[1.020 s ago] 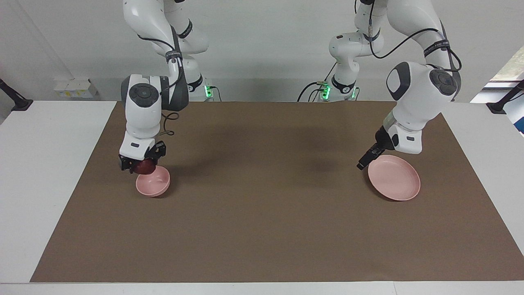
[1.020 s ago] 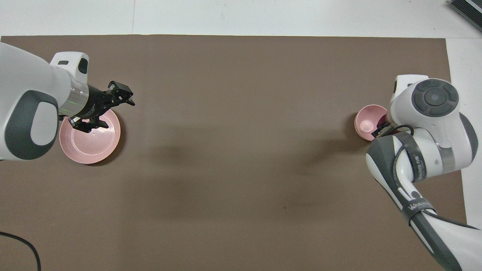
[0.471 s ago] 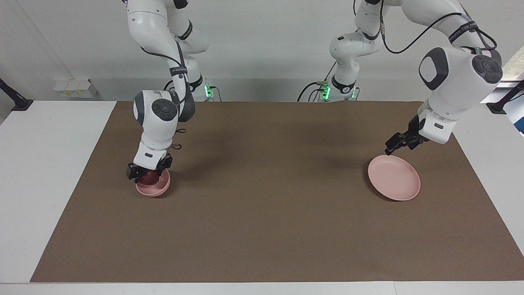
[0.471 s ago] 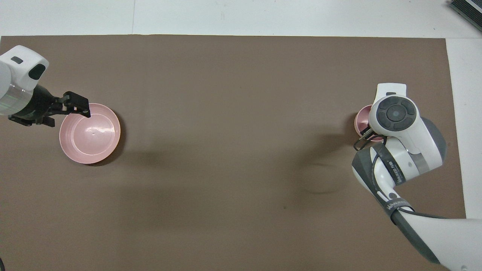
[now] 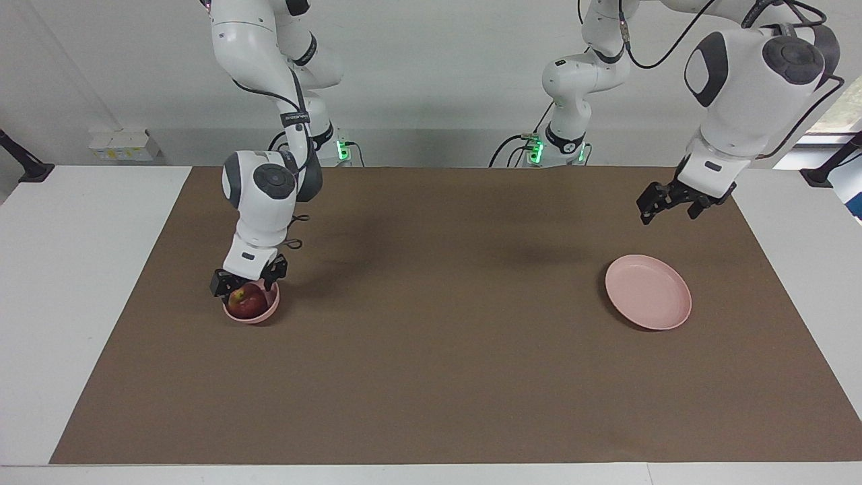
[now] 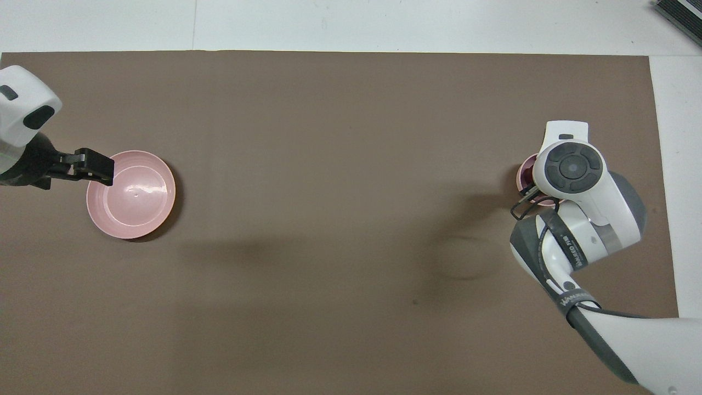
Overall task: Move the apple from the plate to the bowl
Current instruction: 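Lower the apple into the small pink bowl and open the right gripper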
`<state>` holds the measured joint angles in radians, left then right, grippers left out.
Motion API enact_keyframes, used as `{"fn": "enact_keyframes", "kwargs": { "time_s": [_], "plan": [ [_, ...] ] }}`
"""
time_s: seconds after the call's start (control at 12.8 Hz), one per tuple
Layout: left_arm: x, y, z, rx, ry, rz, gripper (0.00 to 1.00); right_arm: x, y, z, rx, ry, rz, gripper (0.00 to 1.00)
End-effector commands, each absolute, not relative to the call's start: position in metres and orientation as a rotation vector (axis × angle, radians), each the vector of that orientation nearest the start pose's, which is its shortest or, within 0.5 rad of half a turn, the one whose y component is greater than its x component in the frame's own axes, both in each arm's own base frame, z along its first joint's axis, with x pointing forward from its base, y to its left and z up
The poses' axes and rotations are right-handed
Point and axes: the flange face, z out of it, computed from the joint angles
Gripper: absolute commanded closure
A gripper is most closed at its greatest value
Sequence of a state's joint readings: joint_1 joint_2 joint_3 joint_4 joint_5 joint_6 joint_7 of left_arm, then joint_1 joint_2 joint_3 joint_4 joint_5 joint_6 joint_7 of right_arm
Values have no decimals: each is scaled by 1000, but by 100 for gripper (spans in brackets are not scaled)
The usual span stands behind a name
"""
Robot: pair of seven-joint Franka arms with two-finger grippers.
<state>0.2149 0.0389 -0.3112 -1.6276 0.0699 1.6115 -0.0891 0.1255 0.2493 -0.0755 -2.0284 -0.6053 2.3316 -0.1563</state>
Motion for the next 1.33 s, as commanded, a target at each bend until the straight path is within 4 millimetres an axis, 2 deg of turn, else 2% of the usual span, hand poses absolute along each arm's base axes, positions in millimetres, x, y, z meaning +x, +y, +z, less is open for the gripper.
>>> {"fn": "enact_keyframes", "kwargs": {
  "time_s": [0.0, 0.16, 0.39, 0.55, 0.63, 0.71, 0.78, 0.86, 1.1, 1.25],
  "plan": [
    [551, -32, 601, -3055, 93, 67, 0, 596, 25, 344, -3447, -1021, -49, 0],
    [551, -29, 601, -3068, 62, 66, 0, 597, 40, 374, -3442, -924, 10, 0],
    [553, -31, 602, -3079, 60, 47, 0, 592, 46, 417, -3313, -595, 26, 0],
    [553, -30, 605, -3079, 88, 37, 0, 592, 41, 446, -3161, -342, 86, 0],
    [554, -33, 611, -3081, 94, 16, 0, 594, 38, 462, -3115, -283, 107, 0],
    [554, -35, 618, -3095, 94, -3, 0, 597, 30, 479, -3106, -216, 84, 0],
    [554, -31, 619, -3120, 77, 6, 0, 597, 21, 505, -3111, -97, 47, 0],
    [553, -31, 623, -3129, 91, -5, 0, 593, 20, 525, -3112, -20, 62, 0],
    [551, -27, 624, -3119, 184, 19, 0, 571, 18, 585, -3116, 26, 97, 0],
    [550, -37, 626, -3111, 215, 14, 0, 548, 10, 613, -3120, 30, 106, 0]
  ]
}}
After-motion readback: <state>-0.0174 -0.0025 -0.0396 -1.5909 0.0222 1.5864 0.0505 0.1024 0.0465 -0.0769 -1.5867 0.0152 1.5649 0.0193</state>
